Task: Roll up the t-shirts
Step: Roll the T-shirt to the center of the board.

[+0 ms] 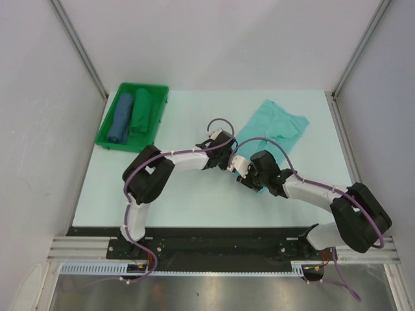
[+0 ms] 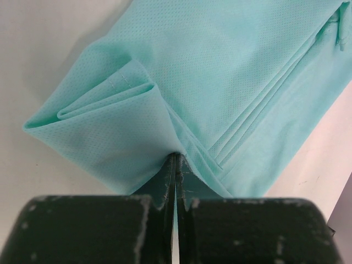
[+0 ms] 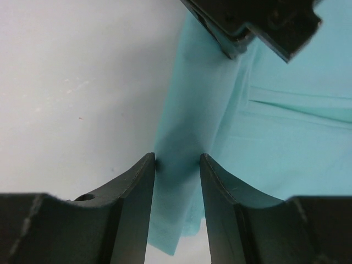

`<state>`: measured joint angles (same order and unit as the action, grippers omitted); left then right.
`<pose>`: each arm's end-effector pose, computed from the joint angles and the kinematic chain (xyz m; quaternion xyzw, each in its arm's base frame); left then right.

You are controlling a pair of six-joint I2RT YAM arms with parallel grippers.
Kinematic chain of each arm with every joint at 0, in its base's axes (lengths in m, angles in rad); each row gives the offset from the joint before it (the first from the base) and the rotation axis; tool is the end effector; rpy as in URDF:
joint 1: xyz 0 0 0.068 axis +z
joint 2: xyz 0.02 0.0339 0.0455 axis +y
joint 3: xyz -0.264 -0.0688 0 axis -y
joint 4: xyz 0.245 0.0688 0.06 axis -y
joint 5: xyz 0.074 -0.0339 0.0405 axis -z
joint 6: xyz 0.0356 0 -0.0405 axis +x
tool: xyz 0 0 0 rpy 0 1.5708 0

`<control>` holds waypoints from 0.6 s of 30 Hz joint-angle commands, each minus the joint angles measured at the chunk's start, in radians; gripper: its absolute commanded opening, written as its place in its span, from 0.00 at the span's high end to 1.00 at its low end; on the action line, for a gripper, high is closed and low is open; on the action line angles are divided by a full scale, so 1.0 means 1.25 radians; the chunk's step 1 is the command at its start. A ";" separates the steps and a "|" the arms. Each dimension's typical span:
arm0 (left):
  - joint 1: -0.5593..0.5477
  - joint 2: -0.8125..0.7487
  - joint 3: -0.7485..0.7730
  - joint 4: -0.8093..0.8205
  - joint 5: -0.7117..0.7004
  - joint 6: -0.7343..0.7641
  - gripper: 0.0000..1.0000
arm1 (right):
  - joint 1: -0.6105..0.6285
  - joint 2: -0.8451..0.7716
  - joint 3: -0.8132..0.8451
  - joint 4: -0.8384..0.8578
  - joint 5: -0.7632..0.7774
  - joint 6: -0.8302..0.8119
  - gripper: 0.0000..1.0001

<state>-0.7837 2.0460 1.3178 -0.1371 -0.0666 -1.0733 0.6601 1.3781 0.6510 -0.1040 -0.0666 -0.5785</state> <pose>0.3095 -0.3051 0.1466 -0.1467 0.9264 -0.2578 0.2319 0.2088 0.1651 0.1737 -0.5507 0.7518 0.0458 0.3597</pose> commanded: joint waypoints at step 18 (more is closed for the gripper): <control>0.013 0.021 0.020 -0.041 0.012 0.009 1.00 | 0.060 -0.123 -0.021 -0.125 0.048 0.001 0.54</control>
<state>-0.7757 2.0460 1.3182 -0.1383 -0.0475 -1.0725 0.6716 1.2335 0.6117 -0.2195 -0.0586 -0.5842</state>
